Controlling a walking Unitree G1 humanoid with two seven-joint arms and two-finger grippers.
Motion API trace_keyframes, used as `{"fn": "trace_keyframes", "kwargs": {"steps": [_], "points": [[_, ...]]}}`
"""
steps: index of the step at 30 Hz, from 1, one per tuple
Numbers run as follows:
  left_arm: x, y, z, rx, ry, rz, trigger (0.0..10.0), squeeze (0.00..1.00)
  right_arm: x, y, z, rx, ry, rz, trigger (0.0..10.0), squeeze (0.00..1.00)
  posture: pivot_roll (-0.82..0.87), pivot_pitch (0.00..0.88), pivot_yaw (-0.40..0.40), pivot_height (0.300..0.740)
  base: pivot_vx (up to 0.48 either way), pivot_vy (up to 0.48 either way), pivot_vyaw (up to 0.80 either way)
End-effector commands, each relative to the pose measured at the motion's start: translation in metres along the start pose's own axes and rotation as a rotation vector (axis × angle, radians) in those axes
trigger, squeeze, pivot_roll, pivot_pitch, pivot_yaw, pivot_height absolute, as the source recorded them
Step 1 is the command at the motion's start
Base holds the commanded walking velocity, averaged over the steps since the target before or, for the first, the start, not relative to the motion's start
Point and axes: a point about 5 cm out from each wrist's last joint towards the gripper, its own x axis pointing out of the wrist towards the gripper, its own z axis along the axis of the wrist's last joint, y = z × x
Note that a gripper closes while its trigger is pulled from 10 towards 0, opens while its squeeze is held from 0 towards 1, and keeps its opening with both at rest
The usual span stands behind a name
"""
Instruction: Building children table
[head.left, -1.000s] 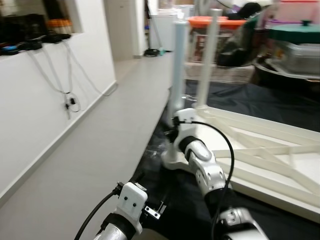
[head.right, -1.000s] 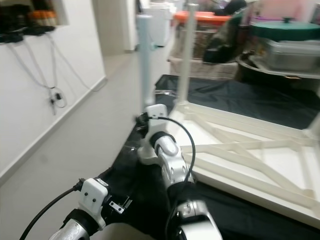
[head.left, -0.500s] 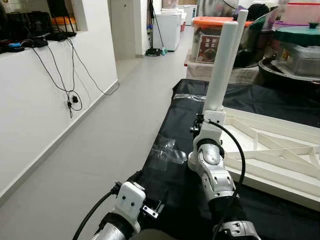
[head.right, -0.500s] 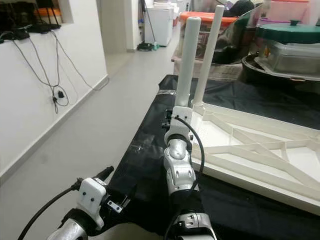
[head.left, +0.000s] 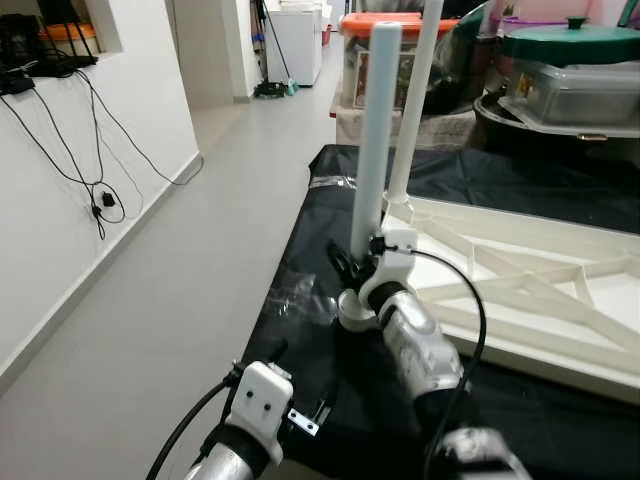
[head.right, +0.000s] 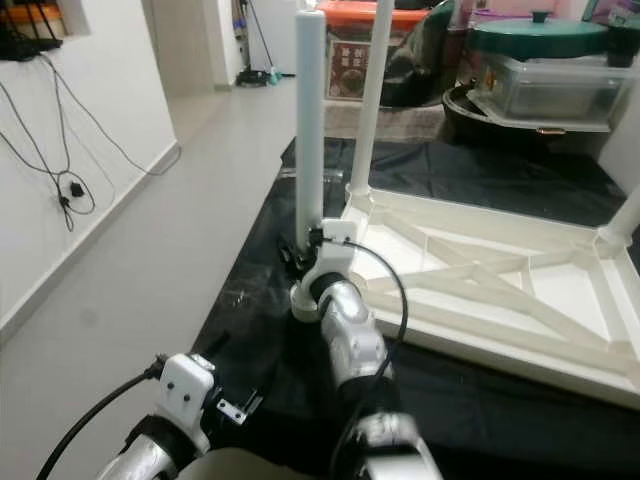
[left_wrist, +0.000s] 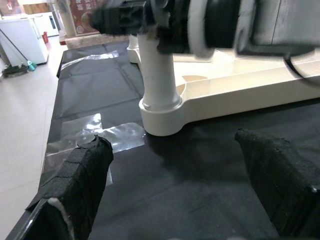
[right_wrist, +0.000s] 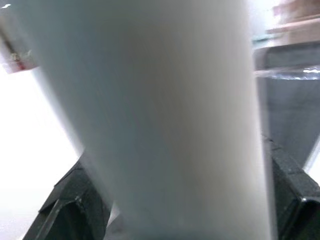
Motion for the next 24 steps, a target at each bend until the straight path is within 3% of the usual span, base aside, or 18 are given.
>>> {"fn": "trace_keyframes", "kwargs": {"steps": [1, 2, 4, 5, 6, 7, 9, 15, 16, 17, 19, 24], "points": [[-0.001, 0.001, -0.006, -0.01, 0.032, 0.002, 10.0, 0.0, 0.002, 0.01, 0.004, 0.027, 0.033, 0.225, 10.0, 0.0, -0.02, 0.0, -0.004, 0.74, 0.0, 0.0, 0.0], [-0.001, 0.001, -0.006, -0.01, 0.032, 0.002, 10.0, 0.0, 0.002, 0.01, 0.004, 0.027, 0.033, 0.225, 10.0, 0.0, -0.02, 0.0, -0.004, 0.74, 0.0, 0.0, 0.0], [-0.001, 0.001, -0.006, -0.011, 0.032, 0.001, 10.0, 0.0, -0.005, 0.014, 0.008, 0.007, 0.097, 0.494, 10.0, 0.0, -0.02, 0.0, -0.004, 0.74, 0.0, 0.0, 0.0], [-0.001, 0.001, -0.006, -0.011, 0.032, 0.001, 10.0, 0.0, -0.005, 0.014, 0.008, 0.007, 0.097, 0.494, 10.0, 0.0, -0.02, 0.0, -0.004, 0.74, 0.0, 0.0, 0.0], [-0.001, 0.001, -0.006, -0.011, 0.032, 0.001, 10.0, 0.0, -0.008, 0.018, 0.009, 0.0, 0.132, 0.61, 10.0, 0.0, -0.02, 0.0, -0.004, 0.74, 0.0, 0.0, 0.0], [-0.001, 0.001, -0.006, -0.011, 0.032, 0.001, 10.0, 0.0, -0.008, 0.018, 0.009, 0.0, 0.132, 0.61, 10.0, 0.0, -0.02, 0.0, -0.004, 0.74, 0.0, 0.0, 0.0], [-0.001, 0.001, -0.006, -0.009, 0.032, 0.002, 10.0, 0.0, -0.009, 0.03, 0.009, -0.012, 0.166, 0.803, 10.0, 0.0, -0.01, 0.0, -0.005, 0.74, 0.0, 0.0, 0.0], [-0.001, 0.0, -0.006, -0.01, 0.031, 0.002, 10.0, 0.0, -0.006, 0.041, 0.008, -0.021, 0.193, 0.938, 10.0, 0.0, -0.01, 0.002, -0.011, 0.74, 0.0, 0.0, 0.0], [-0.001, 0.0, -0.006, -0.01, 0.031, 0.002, 10.0, 0.0, -0.002, 0.042, 0.008, -0.041, 0.195, 0.938, 7.7, 0.0, -0.01, 0.002, -0.013, 0.74, 0.0, 0.0, 0.0], [-0.001, 0.0, -0.006, -0.012, 0.03, 0.002, 10.0, 0.0, 0.002, 0.042, 0.007, -0.065, 0.192, 0.895, 0.0, 0.0, -0.01, 0.002, -0.013, 0.74, 0.0, 0.0, 0.0], [-0.001, 0.0, -0.006, -0.012, 0.03, 0.002, 10.0, 0.0, 0.002, 0.042, 0.007, -0.065, 0.192, 0.895, 0.0, 0.0, -0.01, 0.002, -0.013, 0.74, 0.0, 0.0, 0.0], [-0.001, -0.001, -0.006, -0.018, 0.032, 0.001, 10.0, 0.0, 0.011, 0.03, 0.004, -0.153, 0.163, 0.659, 0.0, 0.0, -0.02, 0.003, -0.007, 0.74, 0.0, 0.0, 0.0]]}}
